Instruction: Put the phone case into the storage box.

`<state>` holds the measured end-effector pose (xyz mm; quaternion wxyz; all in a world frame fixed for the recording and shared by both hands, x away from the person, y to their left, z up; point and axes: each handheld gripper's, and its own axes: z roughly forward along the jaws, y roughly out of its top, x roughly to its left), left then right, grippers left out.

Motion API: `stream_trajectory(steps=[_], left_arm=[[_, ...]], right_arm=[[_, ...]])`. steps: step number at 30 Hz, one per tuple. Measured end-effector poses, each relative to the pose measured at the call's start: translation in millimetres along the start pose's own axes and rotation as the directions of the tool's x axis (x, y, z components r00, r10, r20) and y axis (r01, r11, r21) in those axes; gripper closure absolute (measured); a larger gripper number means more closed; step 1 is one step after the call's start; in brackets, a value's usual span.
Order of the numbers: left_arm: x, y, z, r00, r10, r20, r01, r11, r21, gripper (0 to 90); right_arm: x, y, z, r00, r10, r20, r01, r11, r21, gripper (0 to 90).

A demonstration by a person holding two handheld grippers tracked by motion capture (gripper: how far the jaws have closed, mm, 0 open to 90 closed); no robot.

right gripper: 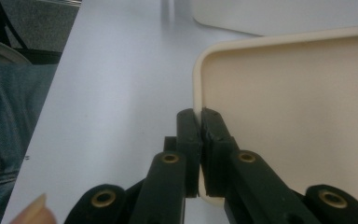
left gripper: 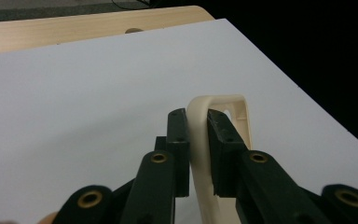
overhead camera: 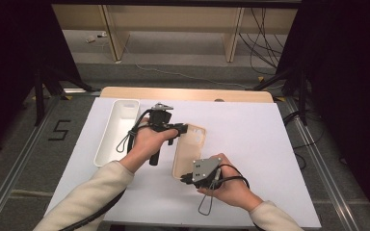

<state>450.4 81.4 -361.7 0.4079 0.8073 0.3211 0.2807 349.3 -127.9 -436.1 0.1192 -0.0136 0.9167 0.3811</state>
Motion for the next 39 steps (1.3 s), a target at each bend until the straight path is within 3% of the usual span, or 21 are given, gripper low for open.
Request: stream_trajectory(steps=[7, 9, 11, 16, 18, 20, 22, 23, 25, 26, 27, 32, 35, 36, 37, 38, 39], left_arm=[[-1.2, 1.4, -3.5, 1.0000, 0.000, 0.000, 0.000, 1.0000, -0.007, 81.8], [-2.2, 1.0, -3.0, 1.0000, -0.003, 0.008, 0.003, 0.9995, -0.031, 81.9], [-6.2, 1.5, -5.5, 1.0000, -0.002, -0.001, 0.002, 0.9996, -0.027, 82.1], [-4.6, -0.2, -9.2, 0.9998, -0.009, 0.018, 0.011, 0.9974, -0.072, 82.2], [-4.5, -0.7, -12.0, 0.9999, -0.014, -0.007, 0.013, 0.9968, -0.079, 82.1], [-3.5, -1.6, -13.0, 0.9996, -0.008, 0.026, 0.010, 0.9951, -0.098, 82.1], [-3.0, -2.2, -14.0, 0.9969, 0.008, 0.079, 0.001, 0.9936, -0.113, 82.1], [2.3, -0.9, -13.5, 0.9912, 0.084, 0.102, -0.071, 0.9892, -0.128, 82.1], [4.2, -0.5, -13.9, 0.9814, 0.134, 0.138, -0.113, 0.9822, -0.150, 82.0], [-22.2, -7.5, -17.7, 0.9525, -0.233, 0.196, 0.255, 0.9628, -0.090, 81.9], [-22.6, -7.9, -18.7, 0.9516, -0.236, 0.197, 0.258, 0.9618, -0.093, 82.0], [-21.4, -9.6, -23.2, 0.9574, -0.221, 0.186, 0.245, 0.9627, -0.115, 82.0], [-18.7, -9.8, -25.7, 0.9614, -0.199, 0.190, 0.225, 0.9662, -0.126, 82.0], [-17.7, -10.0, -26.5, 0.9643, -0.183, 0.192, 0.209, 0.9691, -0.130, 82.0], [-12.6, -9.6, -26.5, 0.9753, -0.106, 0.194, 0.136, 0.9794, -0.149, 82.0], [-11.9, -10.1, -28.0, 0.9801, -0.097, 0.173, 0.125, 0.9797, -0.157, 82.0], [-12.4, -11.0, -29.2, 0.9792, -0.108, 0.172, 0.136, 0.9781, -0.158, 82.0]], right_arm=[[0.0, -1.0, 1.0, 0.9998, 0.015, 0.014, -0.015, 1.000, 0.005, 87.6], [-1.3, -1.8, 0.6, 0.9995, 0.019, 0.024, -0.019, 1.000, 0.000, 87.0], [-2.0, -2.8, -0.4, 0.9988, 0.031, 0.038, -0.031, 1.000, -0.002, 81.8], [-4.1, -4.2, -5.4, 0.9935, 0.080, 0.081, -0.077, 0.996, -0.044, 67.2], [-5.0, -4.1, -7.8, 0.9902, 0.109, 0.087, -0.102, 0.992, -0.078, 61.1], [-5.3, -4.4, -10.1, 0.9867, 0.126, 0.103, -0.115, 0.988, -0.105, 53.1], [-5.8, -5.8, -12.2, 0.9826, 0.140, 0.121, -0.125, 0.984, -0.129, 47.0], [-6.1, -6.7, -13.2, 0.9800, 0.153, 0.127, -0.136, 0.981, -0.139, 44.2], [-7.2, -8.8, -15.2, 0.9736, 0.178, 0.143, -0.155, 0.975, -0.161, 38.8], [-7.9, -9.9, -16.7, 0.9674, 0.195, 0.162, -0.164, 0.969, -0.183, 37.4], [-8.6, -10.8, -18.6, 0.9606, 0.214, 0.178, -0.176, 0.963, -0.205, 34.9], [-13.7, -14.0, -28.6, 0.9350, 0.277, 0.221, -0.217, 0.941, -0.261, 27.2], [-15.6, -17.8, -32.7, 0.9201, 0.299, 0.252, -0.231, 0.935, -0.268, 28.3], [-16.0, -19.3, -33.6, 0.9156, 0.312, 0.253, -0.241, 0.931, -0.274, 28.1], [-16.8, -21.0, -34.8, 0.9135, 0.317, 0.255, -0.245, 0.928, -0.279, 28.1], [-17.1, -22.3, -36.2, 0.9064, 0.335, 0.258, -0.259, 0.922, -0.288, 28.3], [-17.8, -23.7, -37.7, 0.9026, 0.343, 0.260, -0.265, 0.918, -0.294, 28.4]])
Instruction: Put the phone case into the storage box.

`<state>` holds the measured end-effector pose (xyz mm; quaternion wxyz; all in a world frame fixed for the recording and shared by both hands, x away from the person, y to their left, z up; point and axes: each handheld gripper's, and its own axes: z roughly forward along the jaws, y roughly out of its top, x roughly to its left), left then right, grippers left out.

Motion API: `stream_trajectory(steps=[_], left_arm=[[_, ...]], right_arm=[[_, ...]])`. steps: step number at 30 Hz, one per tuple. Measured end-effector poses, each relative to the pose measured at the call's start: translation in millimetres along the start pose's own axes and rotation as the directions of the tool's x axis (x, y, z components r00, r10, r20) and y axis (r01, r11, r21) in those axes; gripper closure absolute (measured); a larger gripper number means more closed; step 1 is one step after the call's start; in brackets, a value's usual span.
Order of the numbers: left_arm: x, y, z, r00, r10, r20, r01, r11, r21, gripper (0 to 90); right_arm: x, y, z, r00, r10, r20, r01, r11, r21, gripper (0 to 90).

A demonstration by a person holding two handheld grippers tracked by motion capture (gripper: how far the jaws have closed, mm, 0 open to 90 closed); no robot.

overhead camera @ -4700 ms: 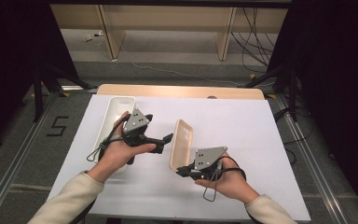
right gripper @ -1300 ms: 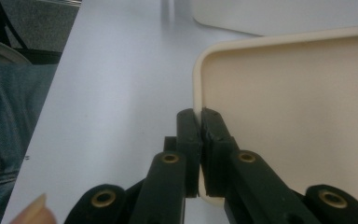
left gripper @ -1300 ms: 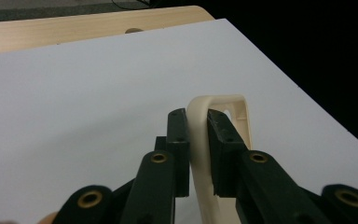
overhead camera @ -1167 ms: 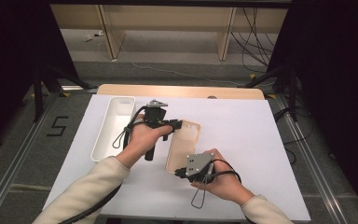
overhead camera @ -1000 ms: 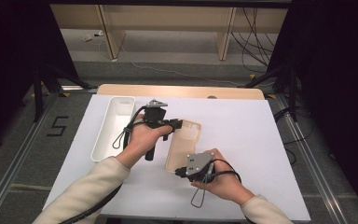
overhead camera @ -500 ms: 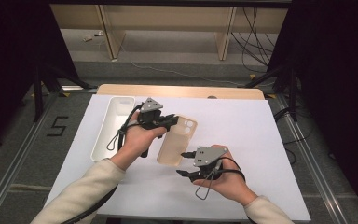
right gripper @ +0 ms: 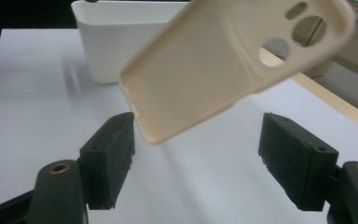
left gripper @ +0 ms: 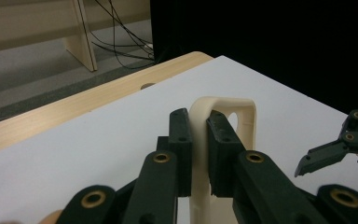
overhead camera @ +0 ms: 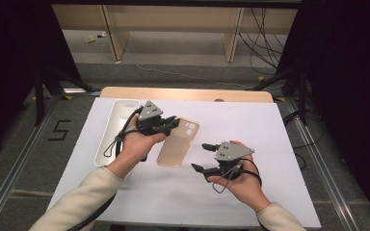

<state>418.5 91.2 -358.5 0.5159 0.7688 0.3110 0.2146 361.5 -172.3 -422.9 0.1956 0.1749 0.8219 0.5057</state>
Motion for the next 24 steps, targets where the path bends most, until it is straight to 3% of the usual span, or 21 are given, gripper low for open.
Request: stream_trajectory(steps=[3, 6, 17, 18, 19, 24], left_arm=[[-0.8, -2.9, -2.5, 0.9997, -0.022, -0.006, 0.022, 0.9997, -0.012, 82.0], [2.3, -4.6, -5.1, 0.9999, -0.009, -0.014, 0.009, 0.9997, -0.024, 82.0], [11.1, -8.2, -14.4, 0.9992, 0.009, -0.038, -0.011, 0.9982, -0.059, 82.0], [11.2, -9.1, -15.1, 0.9990, 0.001, -0.045, -0.004, 0.9983, -0.057, 82.0], [5.9, -11.4, -13.9, 0.9954, -0.088, -0.036, 0.085, 0.9933, -0.078, 82.0], [7.9, -15.1, -15.0, 0.9941, -0.103, -0.033, 0.100, 0.9917, -0.081, 82.0]], right_arm=[[-3.4, -1.7, -4.8, 0.9996, 0.029, 0.008, -0.029, 1.000, -0.012, 28.0], [-5.2, -4.2, -6.9, 0.9983, 0.056, 0.017, -0.055, 0.998, -0.032, 27.1], [-8.6, -8.7, -16.8, 0.9964, 0.080, 0.029, -0.079, 0.996, -0.033, 25.6], [-8.3, -9.5, -17.2, 0.9956, 0.086, 0.037, -0.084, 0.995, -0.045, 25.3], [-9.1, -10.0, -19.0, 0.9954, 0.086, 0.041, -0.085, 0.996, -0.040, 25.2], [-10.5, -12.8, -25.8, 0.9923, 0.117, 0.040, -0.114, 0.992, -0.057, 24.7]])
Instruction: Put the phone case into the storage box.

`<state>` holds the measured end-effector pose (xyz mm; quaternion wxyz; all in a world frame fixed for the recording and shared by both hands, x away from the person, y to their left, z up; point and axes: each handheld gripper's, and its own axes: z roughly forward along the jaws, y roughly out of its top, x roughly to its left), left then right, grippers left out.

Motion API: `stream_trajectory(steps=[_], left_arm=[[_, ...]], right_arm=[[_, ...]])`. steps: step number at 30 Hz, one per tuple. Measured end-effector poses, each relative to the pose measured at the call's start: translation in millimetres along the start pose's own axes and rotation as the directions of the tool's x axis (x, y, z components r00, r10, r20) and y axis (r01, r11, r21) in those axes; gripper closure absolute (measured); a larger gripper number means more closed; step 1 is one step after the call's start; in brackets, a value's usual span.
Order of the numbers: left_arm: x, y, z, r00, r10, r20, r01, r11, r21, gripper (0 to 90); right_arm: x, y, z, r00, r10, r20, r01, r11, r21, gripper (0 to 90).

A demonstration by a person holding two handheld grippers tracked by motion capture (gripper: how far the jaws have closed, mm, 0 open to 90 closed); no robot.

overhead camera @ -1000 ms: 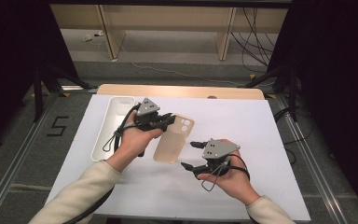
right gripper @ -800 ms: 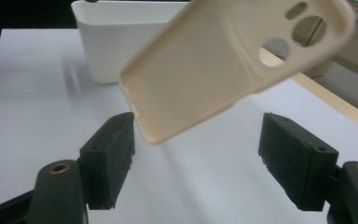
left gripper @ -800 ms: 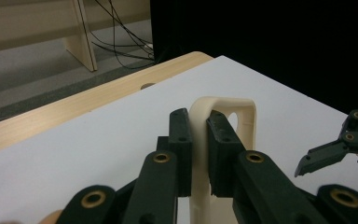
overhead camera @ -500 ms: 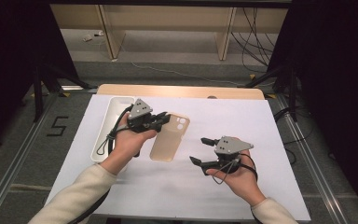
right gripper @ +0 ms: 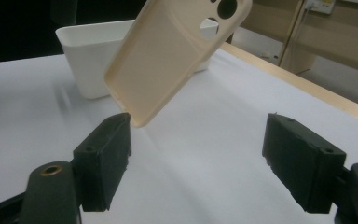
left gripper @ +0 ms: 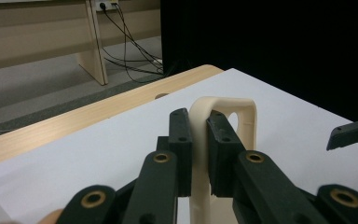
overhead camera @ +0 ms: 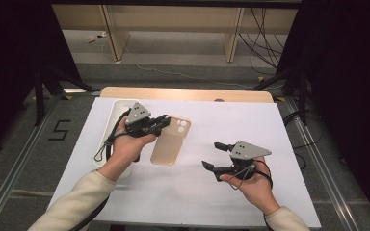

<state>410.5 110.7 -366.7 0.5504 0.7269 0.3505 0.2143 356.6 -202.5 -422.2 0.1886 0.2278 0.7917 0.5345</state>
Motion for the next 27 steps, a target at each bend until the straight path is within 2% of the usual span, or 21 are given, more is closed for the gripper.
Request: stream_trajectory(steps=[6, 7, 12, 17, 18, 19, 20, 21, 22, 23, 27], left_arm=[[2.7, -1.2, -2.7, 1.0000, 0.004, 0.000, -0.004, 0.9997, -0.024, 82.0], [3.3, -1.2, -3.2, 1.0000, 0.002, 0.001, -0.002, 0.9997, -0.023, 82.0], [6.5, -2.5, -4.9, 1.0000, 0.000, 0.000, 0.000, 0.9997, -0.025, 82.0], [7.7, -2.4, -6.7, 1.0000, 0.004, -0.003, -0.004, 0.9996, -0.030, 82.0], [25.0, 4.7, -11.3, 0.9619, 0.249, -0.113, -0.250, 0.9682, 0.004, 82.0], [20.4, 2.9, -8.8, 0.9804, 0.195, -0.031, -0.195, 0.9806, -0.015, 82.0], [20.8, 3.2, -9.1, 0.9796, 0.198, -0.032, -0.199, 0.9799, -0.014, 82.0], [23.1, 4.1, -10.6, 0.9713, 0.218, -0.095, -0.220, 0.9754, -0.014, 82.0], [23.3, 3.9, -10.6, 0.9726, 0.216, -0.086, -0.217, 0.9760, -0.013, 82.0], [24.3, 4.2, -10.5, 0.9703, 0.231, -0.072, -0.232, 0.9727, -0.010, 82.0], [24.7, 3.1, -10.3, 0.9724, 0.227, -0.054, -0.228, 0.9737, -0.009, 82.0]], right_arm=[[-1.7, -1.7, -7.9, 0.9998, 0.014, 0.015, -0.014, 1.000, -0.008, 24.3], [-2.5, -2.7, -7.8, 0.9999, 0.014, 0.005, -0.014, 1.000, -0.024, 24.5], [-1.5, -4.3, -14.9, 0.9996, 0.020, 0.019, -0.019, 0.997, -0.075, 24.6], [-3.2, -5.8, -20.3, 0.9995, 0.024, 0.020, -0.022, 0.996, -0.089, 23.9], [-3.1, -6.6, -21.1, 0.9990, 0.028, 0.035, -0.025, 0.996, -0.090, 23.9], [-3.3, -7.2, -21.9, 0.9988, 0.032, 0.036, -0.029, 0.996, -0.088, 23.7], [-3.9, -7.6, -23.0, 0.9988, 0.034, 0.034, -0.031, 0.996, -0.084, 23.5], [-4.1, -8.3, -23.7, 0.9987, 0.037, 0.034, -0.034, 0.996, -0.083, 23.5], [-4.5, -8.9, -23.9, 0.9988, 0.038, 0.031, -0.035, 0.995, -0.089, 23.4], [-4.3, -9.2, -24.9, 0.9984, 0.042, 0.038, -0.038, 0.996, -0.085, 23.3], [-4.8, -11.1, -26.4, 0.9979, 0.045, 0.048, -0.040, 0.995, -0.088, 23.2]])
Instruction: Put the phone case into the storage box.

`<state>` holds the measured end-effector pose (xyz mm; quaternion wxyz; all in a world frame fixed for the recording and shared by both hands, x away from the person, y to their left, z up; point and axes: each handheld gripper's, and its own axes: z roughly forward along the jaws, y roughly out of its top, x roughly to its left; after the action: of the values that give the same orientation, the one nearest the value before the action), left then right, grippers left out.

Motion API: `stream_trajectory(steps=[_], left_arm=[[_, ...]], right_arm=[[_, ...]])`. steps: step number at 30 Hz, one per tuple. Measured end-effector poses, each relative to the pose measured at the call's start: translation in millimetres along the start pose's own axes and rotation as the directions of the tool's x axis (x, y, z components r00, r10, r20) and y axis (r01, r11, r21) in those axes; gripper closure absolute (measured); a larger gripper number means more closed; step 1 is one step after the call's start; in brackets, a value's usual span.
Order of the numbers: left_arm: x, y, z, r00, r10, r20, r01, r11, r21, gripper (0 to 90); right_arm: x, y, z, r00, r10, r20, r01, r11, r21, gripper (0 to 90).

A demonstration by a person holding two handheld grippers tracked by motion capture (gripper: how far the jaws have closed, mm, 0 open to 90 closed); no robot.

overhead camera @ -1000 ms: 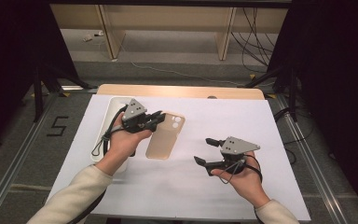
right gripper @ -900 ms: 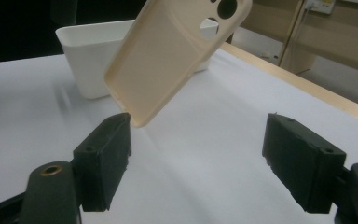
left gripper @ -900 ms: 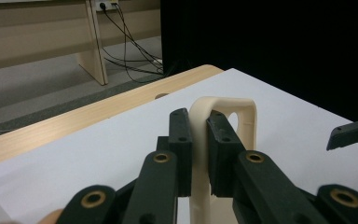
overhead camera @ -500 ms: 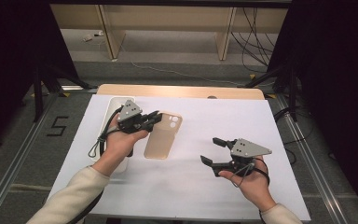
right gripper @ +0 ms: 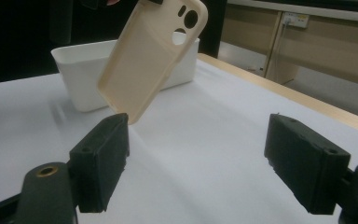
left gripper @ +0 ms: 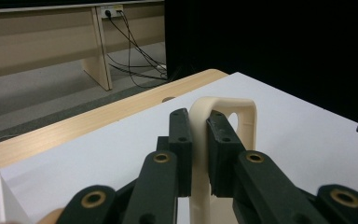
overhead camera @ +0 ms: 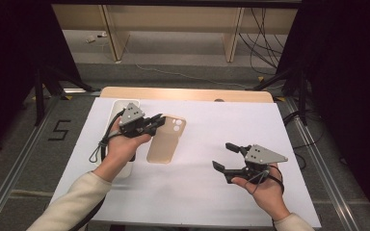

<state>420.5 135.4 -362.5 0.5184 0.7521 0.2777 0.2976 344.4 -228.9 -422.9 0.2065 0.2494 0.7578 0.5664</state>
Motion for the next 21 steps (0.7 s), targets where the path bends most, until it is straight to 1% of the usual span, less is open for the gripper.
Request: stream_trajectory(steps=[3, 4, 5, 6, 7, 9, 10, 14, 15, 16, 17, 19, 20, 21], left_arm=[[0.9, 0.3, -0.4, 0.9999, 0.006, 0.012, -0.006, 1.0000, -0.004, 82.0], [-14.0, -2.4, -0.1, 0.9785, -0.202, 0.041, 0.203, 0.9792, -0.007, 82.0], [-15.3, -2.2, -0.9, 0.9743, -0.221, 0.042, 0.222, 0.9750, -0.007, 82.0], [-14.7, -1.9, -1.4, 0.9749, -0.219, 0.040, 0.219, 0.9756, -0.011, 82.0], [-13.0, -1.5, -2.1, 0.9787, -0.202, 0.036, 0.203, 0.9791, -0.015, 82.0], [-13.2, -1.3, -2.7, 0.9765, -0.212, 0.037, 0.213, 0.9769, -0.016, 82.0], [-12.8, -1.3, -3.1, 0.9766, -0.212, 0.035, 0.213, 0.9769, -0.016, 82.0], [-11.7, -1.0, -4.4, 0.9780, -0.206, 0.032, 0.207, 0.9783, -0.018, 82.0], [-11.5, -0.8, -4.6, 0.9775, -0.209, 0.032, 0.209, 0.9777, -0.019, 82.0], [-11.0, -0.5, -4.8, 0.9783, -0.205, 0.032, 0.205, 0.9784, -0.022, 82.0], [-11.0, -0.2, -5.2, 0.9775, -0.209, 0.031, 0.209, 0.9776, -0.022, 82.0], [-10.3, 0.4, -5.8, 0.9778, -0.207, 0.031, 0.208, 0.9778, -0.025, 82.0], [-10.0, 0.7, -6.0, 0.9777, -0.208, 0.030, 0.208, 0.9776, -0.028, 82.0], [-9.6, 0.9, -6.3, 0.9778, -0.207, 0.030, 0.208, 0.9777, -0.028, 82.0]], right_arm=[[-0.4, -0.6, -1.1, 1.0000, 0.001, 0.000, -0.001, 1.000, -0.002, 23.0], [-0.6, -0.7, -1.4, 1.0000, 0.005, -0.006, -0.005, 1.000, -0.003, 22.9], [-0.7, -1.0, -1.6, 1.0000, 0.006, -0.006, -0.006, 1.000, -0.005, 22.9], [-0.7, -1.2, -2.0, 1.0000, 0.008, -0.004, -0.008, 1.000, -0.006, 22.8], [-0.3, -1.5, -2.5, 0.9999, 0.014, -0.003, -0.014, 1.000, -0.003, 22.7], [-0.7, -1.8, -3.3, 0.9999, 0.016, 0.000, -0.016, 1.000, -0.002, 22.5], [-0.6, -2.1, -3.6, 0.9999, 0.015, 0.007, -0.015, 1.000, -0.004, 22.4], [-1.2, -2.7, -5.0, 0.9998, 0.021, 0.006, -0.021, 1.000, -0.005, 21.5], [-0.1, -3.1, -5.8, 0.9990, 0.044, -0.002, -0.044, 0.999, 0.007, 21.4], [-0.7, -3.5, -6.0, 0.9993, 0.034, 0.015, -0.034, 0.999, -0.005, 21.3], [-1.9, -3.7, -6.6, 0.9997, 0.022, 0.014, -0.022, 1.000, -0.006, 21.2], [-2.1, -3.8, -8.5, 0.9995, 0.030, 0.011, -0.030, 0.999, 0.009, 21.1], [-1.3, -4.0, -9.4, 0.9990, 0.045, 0.003, -0.045, 0.999, 0.018, 21.1], [-1.0, -4.5, -9.1, 0.9988, 0.048, 0.013, -0.048, 0.999, 0.005, 21.1]])
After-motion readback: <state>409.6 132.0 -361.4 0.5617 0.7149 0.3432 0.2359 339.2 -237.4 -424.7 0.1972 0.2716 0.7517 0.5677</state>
